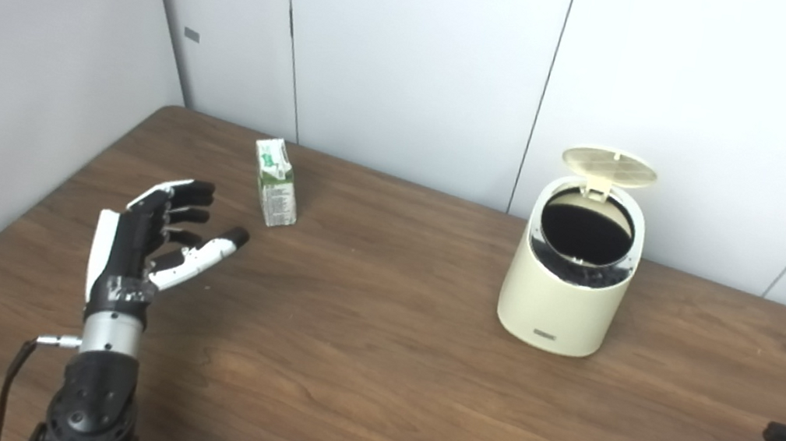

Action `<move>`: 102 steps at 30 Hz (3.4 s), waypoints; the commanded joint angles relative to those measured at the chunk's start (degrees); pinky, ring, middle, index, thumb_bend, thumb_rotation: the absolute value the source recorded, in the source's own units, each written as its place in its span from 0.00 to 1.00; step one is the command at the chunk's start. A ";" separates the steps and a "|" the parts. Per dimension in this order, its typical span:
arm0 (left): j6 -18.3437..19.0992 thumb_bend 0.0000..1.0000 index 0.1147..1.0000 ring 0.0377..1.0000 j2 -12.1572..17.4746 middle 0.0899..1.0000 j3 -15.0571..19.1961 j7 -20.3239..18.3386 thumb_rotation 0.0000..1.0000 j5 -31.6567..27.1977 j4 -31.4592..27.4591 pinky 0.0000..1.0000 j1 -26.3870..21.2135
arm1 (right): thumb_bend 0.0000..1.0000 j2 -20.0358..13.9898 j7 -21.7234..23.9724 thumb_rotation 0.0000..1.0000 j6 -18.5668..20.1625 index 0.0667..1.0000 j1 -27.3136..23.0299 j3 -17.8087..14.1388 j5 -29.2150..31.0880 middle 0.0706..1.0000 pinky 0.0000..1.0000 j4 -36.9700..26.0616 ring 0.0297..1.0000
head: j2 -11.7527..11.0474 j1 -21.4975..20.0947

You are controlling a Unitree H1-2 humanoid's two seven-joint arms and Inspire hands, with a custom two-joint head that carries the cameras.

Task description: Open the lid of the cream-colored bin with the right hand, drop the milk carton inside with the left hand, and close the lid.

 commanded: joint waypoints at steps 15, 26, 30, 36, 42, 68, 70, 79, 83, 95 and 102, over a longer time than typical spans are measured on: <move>13.77 1.00 0.95 0.88 12.11 0.93 -1.96 -8.49 0.40 2.51 6.79 0.73 -13.10 | 0.33 -3.92 1.02 0.54 -8.74 0.58 -4.75 -2.79 3.29 0.62 0.39 8.38 0.54 | -2.17 9.87; 13.76 1.00 0.97 0.87 15.71 0.92 -1.87 -11.56 0.35 3.83 16.36 0.75 -19.99 | 0.37 -4.07 2.48 0.55 -10.26 0.59 -5.94 -3.10 6.97 0.63 0.49 11.86 0.62 | -3.46 12.19; 13.76 1.00 0.99 0.91 17.25 0.95 -2.76 -13.50 0.34 3.45 18.67 0.81 -20.67 | 0.36 -3.87 2.69 0.53 -9.83 0.58 -6.02 -3.02 6.99 0.62 0.48 11.71 0.61 | -3.79 12.04; 13.76 1.00 0.97 0.86 19.50 0.92 -3.41 -15.73 0.32 3.03 24.30 0.74 -22.21 | 0.37 -4.10 2.62 0.53 -10.49 0.58 -6.52 -2.86 6.13 0.62 0.47 13.22 0.60 | -4.48 11.48; 13.17 1.00 1.00 0.90 21.40 0.95 -5.49 -15.57 0.32 2.45 30.10 0.79 -22.79 | 0.37 -4.20 2.46 0.54 -10.73 0.58 -6.67 -2.68 5.29 0.62 0.47 13.84 0.61 | -5.17 10.82; 7.56 1.00 0.98 0.94 22.09 0.97 -10.36 -14.52 0.24 -1.82 34.23 0.88 -25.58 | 0.45 -3.40 2.16 0.65 -9.20 0.55 -5.58 -2.60 3.73 0.59 0.41 12.18 0.57 | -6.01 7.76; 7.38 1.00 0.98 0.94 22.29 0.96 -11.08 -14.99 0.27 -1.96 35.11 0.89 -26.18 | 0.47 -3.47 1.89 0.67 -9.06 0.55 -5.60 -2.60 3.06 0.60 0.40 12.46 0.56 | -6.06 7.53; 3.30 1.00 0.94 0.89 22.06 0.92 -14.21 -13.90 0.33 -0.61 39.31 0.81 -27.96 | 0.49 -3.64 2.02 0.71 -9.35 0.55 -5.39 -2.29 2.14 0.60 0.39 12.74 0.56 | -6.21 6.70; 2.25 1.00 0.92 0.85 21.83 0.90 -14.82 -13.47 0.33 -0.49 40.53 0.76 -28.06 | 0.52 -3.52 2.00 0.72 -9.89 0.55 -5.47 -2.26 2.33 0.59 0.39 13.17 0.55 | -6.47 5.92; -0.46 1.00 0.88 0.88 20.91 0.88 -15.12 -11.93 0.25 -1.11 43.38 0.83 -28.51 | 0.62 -3.55 1.49 0.78 -11.18 0.54 -6.02 -1.77 1.31 0.59 0.36 15.04 0.53 | -6.75 4.85; -5.87 0.99 0.69 0.75 18.91 0.68 -14.82 -3.53 0.03 2.18 43.80 0.74 -28.00 | 0.60 -3.40 0.94 0.78 -10.20 0.55 -5.71 -1.63 0.08 0.58 0.28 13.69 0.44 | -6.59 4.55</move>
